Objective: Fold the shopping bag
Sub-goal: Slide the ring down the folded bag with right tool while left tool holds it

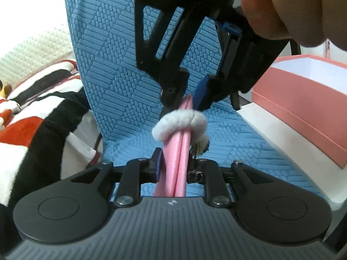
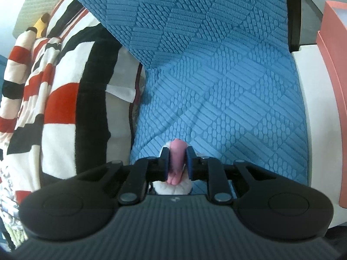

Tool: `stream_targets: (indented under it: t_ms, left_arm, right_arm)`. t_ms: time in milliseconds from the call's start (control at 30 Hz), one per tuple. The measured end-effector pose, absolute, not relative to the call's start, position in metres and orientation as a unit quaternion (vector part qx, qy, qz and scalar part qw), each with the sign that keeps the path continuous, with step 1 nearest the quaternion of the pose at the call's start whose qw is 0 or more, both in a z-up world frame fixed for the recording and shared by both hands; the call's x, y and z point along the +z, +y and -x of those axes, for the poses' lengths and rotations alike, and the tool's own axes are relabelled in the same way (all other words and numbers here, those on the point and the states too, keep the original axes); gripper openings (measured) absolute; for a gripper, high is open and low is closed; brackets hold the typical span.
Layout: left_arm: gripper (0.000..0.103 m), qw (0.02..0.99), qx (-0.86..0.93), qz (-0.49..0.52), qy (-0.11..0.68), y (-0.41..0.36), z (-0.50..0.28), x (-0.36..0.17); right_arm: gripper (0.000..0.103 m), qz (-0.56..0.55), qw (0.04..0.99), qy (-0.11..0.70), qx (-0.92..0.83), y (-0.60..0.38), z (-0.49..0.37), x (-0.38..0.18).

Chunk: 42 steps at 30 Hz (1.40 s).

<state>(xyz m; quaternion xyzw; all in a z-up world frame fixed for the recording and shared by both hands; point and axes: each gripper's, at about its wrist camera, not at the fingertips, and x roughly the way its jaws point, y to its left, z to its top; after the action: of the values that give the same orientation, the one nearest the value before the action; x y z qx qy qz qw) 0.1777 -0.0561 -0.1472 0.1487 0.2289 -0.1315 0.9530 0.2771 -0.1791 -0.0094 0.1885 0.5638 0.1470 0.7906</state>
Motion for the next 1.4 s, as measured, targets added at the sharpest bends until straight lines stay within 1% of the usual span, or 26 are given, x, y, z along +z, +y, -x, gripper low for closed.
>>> stream_targets:
  t_ms: [333,400,533,633,867,1400]
  left_arm:
    - [0.024,0.943,-0.153,-0.171,0.24,-0.068,-0.173,-0.153]
    - [0.024,0.943,-0.162,-0.162,0.241,-0.067,-0.171,-0.151]
    - [0.013,0.949,-0.144,-0.163,0.228,-0.066,-0.169,-0.146]
    - [0.012,0.951,-0.131,-0.165,0.225,-0.064,-0.17,-0.145]
    - [0.01,0.951,-0.128,-0.176,0.22,-0.064,-0.169,-0.144]
    - [0.01,0.951,-0.13,-0.162,0.23,-0.06,-0.172,-0.145]
  right_arm:
    - [0.019,-0.186,0.81,0.541,0.127,-0.203,-0.286,0.009]
    - [0.019,-0.191,0.814,0.535,0.124,-0.209,-0.288,0.014]
    - [0.021,-0.186,0.82,0.525,0.131,-0.208,-0.285,0.019]
    - [0.022,-0.189,0.818,0.529,0.123,-0.206,-0.284,0.014]
    - [0.022,-0.22,0.787,0.558,0.145,-0.198,-0.279,-0.007]
    - [0.022,-0.224,0.782,0.562,0.15,-0.182,-0.269,-0.025]
